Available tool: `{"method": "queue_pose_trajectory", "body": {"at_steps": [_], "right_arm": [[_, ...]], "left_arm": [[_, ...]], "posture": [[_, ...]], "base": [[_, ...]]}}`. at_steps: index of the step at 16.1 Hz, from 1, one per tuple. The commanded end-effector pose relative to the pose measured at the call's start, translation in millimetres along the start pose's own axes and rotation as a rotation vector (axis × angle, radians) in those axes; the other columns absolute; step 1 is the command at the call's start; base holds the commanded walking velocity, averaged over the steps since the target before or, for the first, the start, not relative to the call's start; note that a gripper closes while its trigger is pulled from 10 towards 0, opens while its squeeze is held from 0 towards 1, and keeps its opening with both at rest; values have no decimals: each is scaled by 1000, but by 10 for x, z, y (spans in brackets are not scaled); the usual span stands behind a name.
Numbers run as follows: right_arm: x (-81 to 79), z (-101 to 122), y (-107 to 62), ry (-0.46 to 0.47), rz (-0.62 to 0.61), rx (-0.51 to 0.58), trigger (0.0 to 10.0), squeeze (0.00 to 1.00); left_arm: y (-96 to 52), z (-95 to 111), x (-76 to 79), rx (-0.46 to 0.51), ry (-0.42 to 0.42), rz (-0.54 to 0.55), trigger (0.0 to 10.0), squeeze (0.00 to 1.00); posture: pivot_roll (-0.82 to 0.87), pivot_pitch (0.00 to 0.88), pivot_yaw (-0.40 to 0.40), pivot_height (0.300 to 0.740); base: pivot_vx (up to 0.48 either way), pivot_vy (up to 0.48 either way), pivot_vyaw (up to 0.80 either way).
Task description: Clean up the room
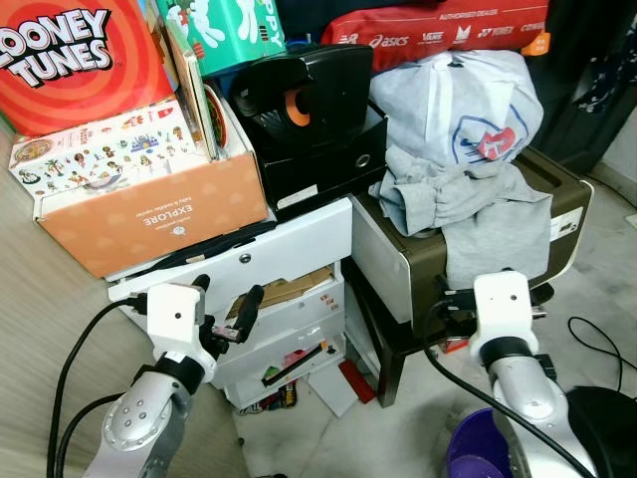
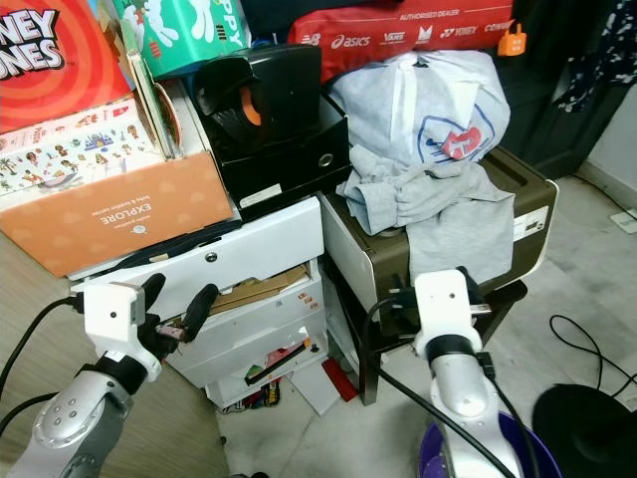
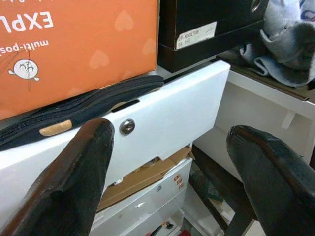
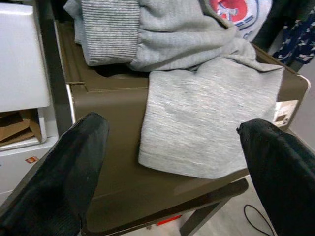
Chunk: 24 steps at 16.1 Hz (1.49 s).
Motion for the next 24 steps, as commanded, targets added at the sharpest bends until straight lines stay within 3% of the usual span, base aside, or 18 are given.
{"method": "queue_pose_trajectory", "body": {"at_steps": [1,24], "right_arm": [[0,4,6,5,0,3,10000,0],[-13,-12,0,-13,7,-4,10000,0]], "left_arm": [[-10,-37,-33,-24,10,17,10000,0],[-4,-53,-22,-30,4,5,10000,0]], "posture": [[-166,109,66,740],[-168,110,69,740]], "base": [[0,0,0],[0,-42,0]]}}
Point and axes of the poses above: a point about 5 cm out from each wrist's last joint towards the gripper, its own y axis pointing out of the wrist towards the gripper, its own z axis along the axis of the wrist's last joint, x = y × z, the point moved 2 cm from there along y, pointing out of the wrist towards the gripper, and after that the axes turned 11 degrees about y, right-handed, at the moved point
